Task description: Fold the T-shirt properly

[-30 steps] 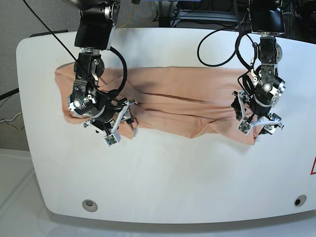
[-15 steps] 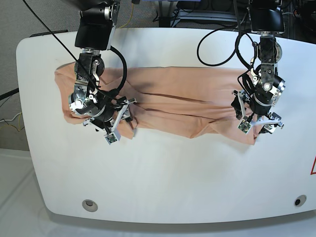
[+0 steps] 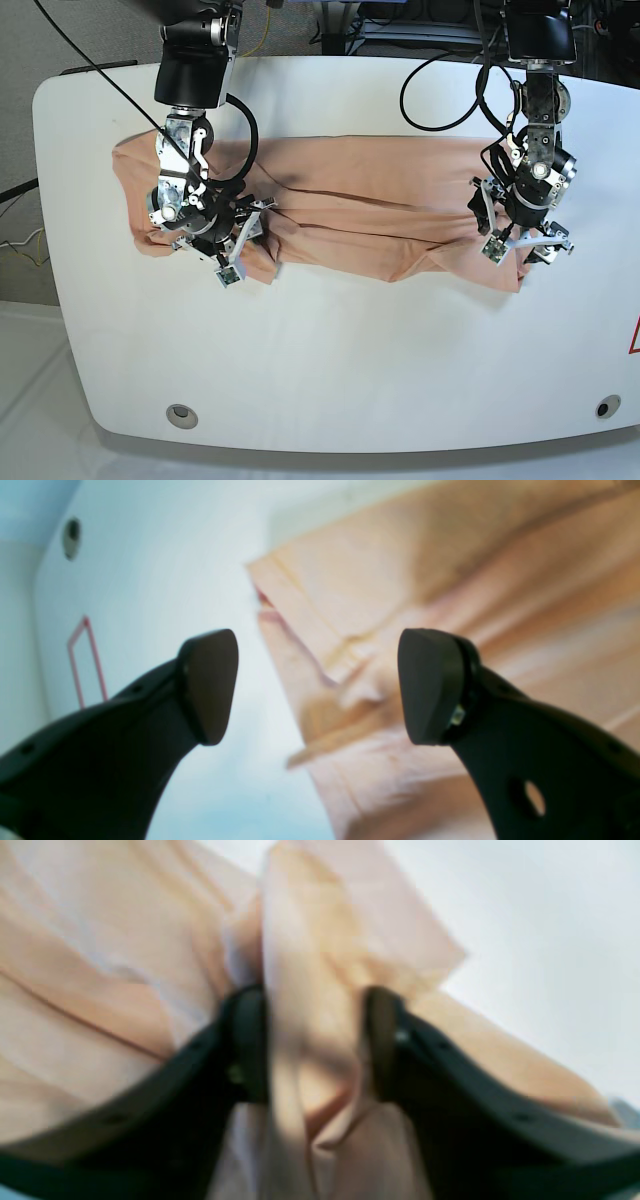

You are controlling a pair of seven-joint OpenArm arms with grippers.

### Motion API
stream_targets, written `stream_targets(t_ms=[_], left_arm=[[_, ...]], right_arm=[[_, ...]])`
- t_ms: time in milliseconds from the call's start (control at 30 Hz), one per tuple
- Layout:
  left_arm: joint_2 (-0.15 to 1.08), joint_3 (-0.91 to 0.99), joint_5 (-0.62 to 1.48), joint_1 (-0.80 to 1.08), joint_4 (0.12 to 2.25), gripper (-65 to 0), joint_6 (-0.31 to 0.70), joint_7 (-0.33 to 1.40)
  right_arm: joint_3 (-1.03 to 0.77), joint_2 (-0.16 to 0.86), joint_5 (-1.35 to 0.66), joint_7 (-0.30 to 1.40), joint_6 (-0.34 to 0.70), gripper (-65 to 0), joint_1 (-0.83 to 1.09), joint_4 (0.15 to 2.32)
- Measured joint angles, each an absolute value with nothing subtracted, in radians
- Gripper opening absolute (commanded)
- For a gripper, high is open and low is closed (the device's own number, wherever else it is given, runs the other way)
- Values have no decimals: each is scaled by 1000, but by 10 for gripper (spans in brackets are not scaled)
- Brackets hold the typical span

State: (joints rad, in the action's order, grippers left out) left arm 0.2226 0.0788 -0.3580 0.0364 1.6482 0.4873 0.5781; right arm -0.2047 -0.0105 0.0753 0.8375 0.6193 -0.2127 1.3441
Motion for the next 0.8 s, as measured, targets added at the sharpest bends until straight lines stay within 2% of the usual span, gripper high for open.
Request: stream_targets(t_ms=[67,100,500,800], left_arm=[[223,79,-358,37,1648,-195,487,579],[223,79,-358,36,1648,-195,487,579],[223,79,-358,35,1648,-195,487,576],[223,79,-358,33,1648,-195,487,576]], right_arm=[[-205,-10,75,835,618,-639,-211,1345],[-205,-10,74,831,618,-650,-210,1345],[-205,-12,71,845,619,-650,-207,1369],[-205,-14,72,941,629,-650,-159,1563]])
